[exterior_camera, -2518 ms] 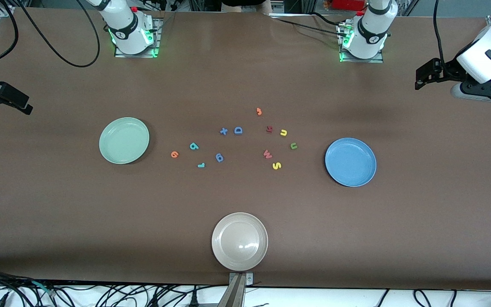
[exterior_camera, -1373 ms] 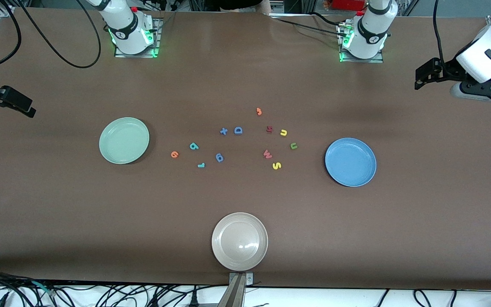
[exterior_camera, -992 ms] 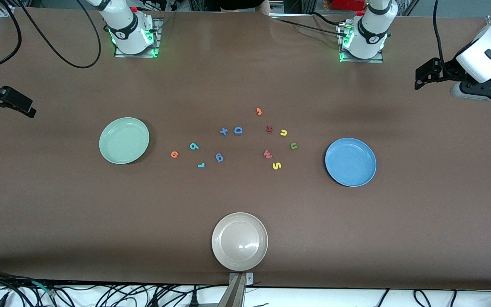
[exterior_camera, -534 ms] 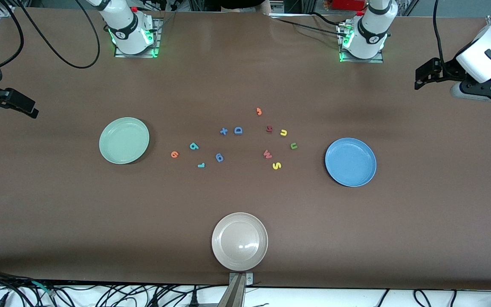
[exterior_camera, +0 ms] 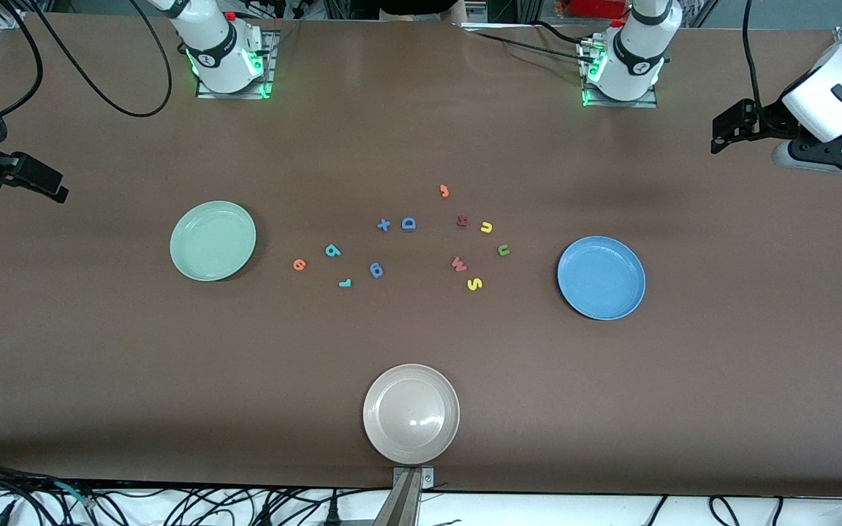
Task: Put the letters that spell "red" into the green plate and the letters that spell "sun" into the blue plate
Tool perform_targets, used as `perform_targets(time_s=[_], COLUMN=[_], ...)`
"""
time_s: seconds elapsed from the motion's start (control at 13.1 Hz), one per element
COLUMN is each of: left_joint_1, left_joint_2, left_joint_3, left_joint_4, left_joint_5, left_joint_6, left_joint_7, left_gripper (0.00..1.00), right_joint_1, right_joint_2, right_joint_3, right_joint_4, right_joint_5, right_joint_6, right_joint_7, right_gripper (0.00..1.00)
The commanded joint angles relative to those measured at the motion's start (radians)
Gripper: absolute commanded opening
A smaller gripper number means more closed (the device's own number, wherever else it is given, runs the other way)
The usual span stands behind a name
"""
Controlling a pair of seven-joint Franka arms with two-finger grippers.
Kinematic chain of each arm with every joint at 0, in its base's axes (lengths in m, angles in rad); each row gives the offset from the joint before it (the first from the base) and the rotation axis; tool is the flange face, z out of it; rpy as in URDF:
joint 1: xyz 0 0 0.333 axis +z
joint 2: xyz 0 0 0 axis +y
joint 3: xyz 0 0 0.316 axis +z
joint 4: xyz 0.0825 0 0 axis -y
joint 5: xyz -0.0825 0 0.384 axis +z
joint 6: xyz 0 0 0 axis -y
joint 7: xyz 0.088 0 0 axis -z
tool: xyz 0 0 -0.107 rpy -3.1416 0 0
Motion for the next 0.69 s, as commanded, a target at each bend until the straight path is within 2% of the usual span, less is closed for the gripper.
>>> perform_targets(time_s=[0.0,0.61], left_joint_1=[0.009,0.009], left_joint_2=[0.007,0.007], left_joint_3=[-0.005,-0.005], left_joint_4=[0.019,0.019], left_joint_5=[-0.013,-0.013], left_joint_6=[-0.016,-0.016], left_joint_7=[0.025,0.025], left_gripper=[1.00,1.00], right_joint_1=[0.002,0.002], right_joint_2=[-0.013,-0.005], right_joint_3=[-0.006,-0.009], right_joint_4=[-0.013,-0.030], right_joint_5=[0.005,0.002], right_joint_6=[0.010,0.023], right_joint_7=[0.011,0.011], right_gripper=[1.00,1.00])
